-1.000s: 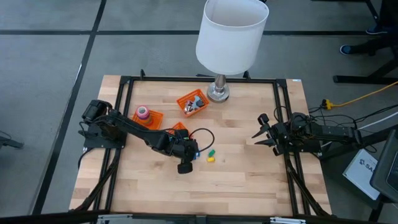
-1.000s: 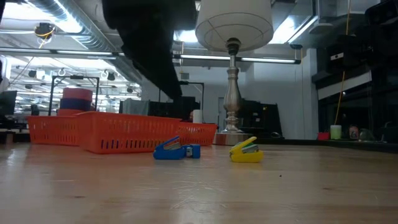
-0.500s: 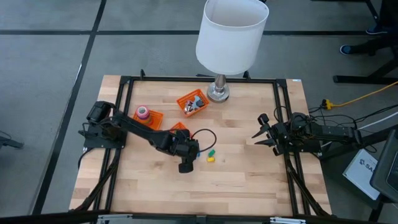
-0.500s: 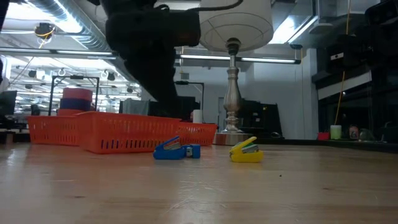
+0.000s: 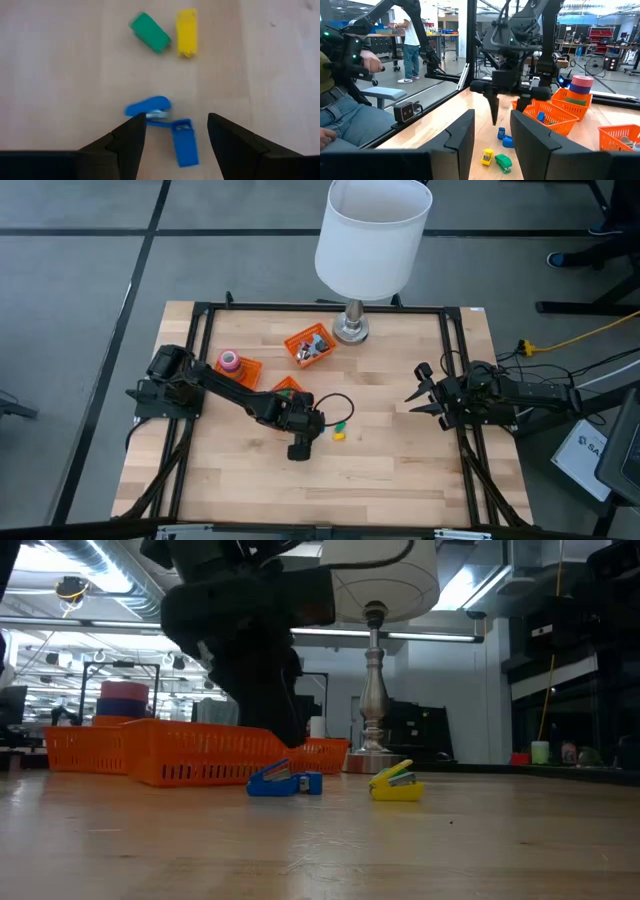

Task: Pick and place Stapler, Stapler remover, tape
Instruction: Put the blue stapler into the bottom orange bin

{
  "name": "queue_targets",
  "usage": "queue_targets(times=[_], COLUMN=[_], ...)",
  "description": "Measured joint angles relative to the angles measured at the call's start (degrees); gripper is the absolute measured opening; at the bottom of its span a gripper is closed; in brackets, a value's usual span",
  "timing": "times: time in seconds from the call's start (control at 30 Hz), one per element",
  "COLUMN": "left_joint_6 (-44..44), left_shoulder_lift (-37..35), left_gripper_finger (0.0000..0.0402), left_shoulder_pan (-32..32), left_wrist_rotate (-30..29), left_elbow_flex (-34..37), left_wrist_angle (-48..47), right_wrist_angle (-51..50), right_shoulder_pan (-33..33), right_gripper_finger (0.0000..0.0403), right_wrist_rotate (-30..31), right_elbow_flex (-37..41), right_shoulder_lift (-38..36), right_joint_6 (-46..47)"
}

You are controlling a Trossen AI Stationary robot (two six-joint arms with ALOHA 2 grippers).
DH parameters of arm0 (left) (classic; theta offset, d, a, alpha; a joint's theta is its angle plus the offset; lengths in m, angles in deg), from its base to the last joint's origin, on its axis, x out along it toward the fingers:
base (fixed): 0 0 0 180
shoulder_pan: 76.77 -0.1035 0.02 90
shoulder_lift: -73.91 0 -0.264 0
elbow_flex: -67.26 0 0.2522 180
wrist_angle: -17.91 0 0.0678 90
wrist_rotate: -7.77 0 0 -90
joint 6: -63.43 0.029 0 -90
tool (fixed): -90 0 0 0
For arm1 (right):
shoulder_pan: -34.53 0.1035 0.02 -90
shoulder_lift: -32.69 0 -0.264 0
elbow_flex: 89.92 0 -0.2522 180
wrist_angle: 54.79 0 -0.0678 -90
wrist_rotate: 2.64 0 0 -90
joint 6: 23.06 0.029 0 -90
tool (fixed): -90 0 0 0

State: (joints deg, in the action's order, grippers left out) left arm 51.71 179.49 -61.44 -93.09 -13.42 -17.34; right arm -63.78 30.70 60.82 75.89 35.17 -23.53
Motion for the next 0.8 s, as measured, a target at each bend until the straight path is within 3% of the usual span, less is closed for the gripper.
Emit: queue_targets(times=[0.17,0.57,0.8], left_joint_6=[-1.54,-2.83,-5.08], left_shoulder_lift=[1.61,5.74,5.64], left_gripper_finger=[0.0210,0.0208,0.0147], left_shoulder_pan=[-0.04,0.72,0.74], left_wrist_rotate=[3.30,2.96,1.70], left_elbow_flex=[0.00,-0.24,-0.15], left_wrist_angle=[-1.10,-2.00,-1.89], right_wrist_angle=[0.02,0.05,-0.03], right_shoulder_pan=[0.00,0.00,0.01], right_gripper_finger=[0.0129,0.0129,0.0129], right_wrist_rotate=[0.00,0.00,0.00], right_elbow_flex=[0.00,-0.02,-0.01], right_shoulder_lift=[0.00,0.00,0.00], right_joint_6=[0.01,-0.01,-0.01])
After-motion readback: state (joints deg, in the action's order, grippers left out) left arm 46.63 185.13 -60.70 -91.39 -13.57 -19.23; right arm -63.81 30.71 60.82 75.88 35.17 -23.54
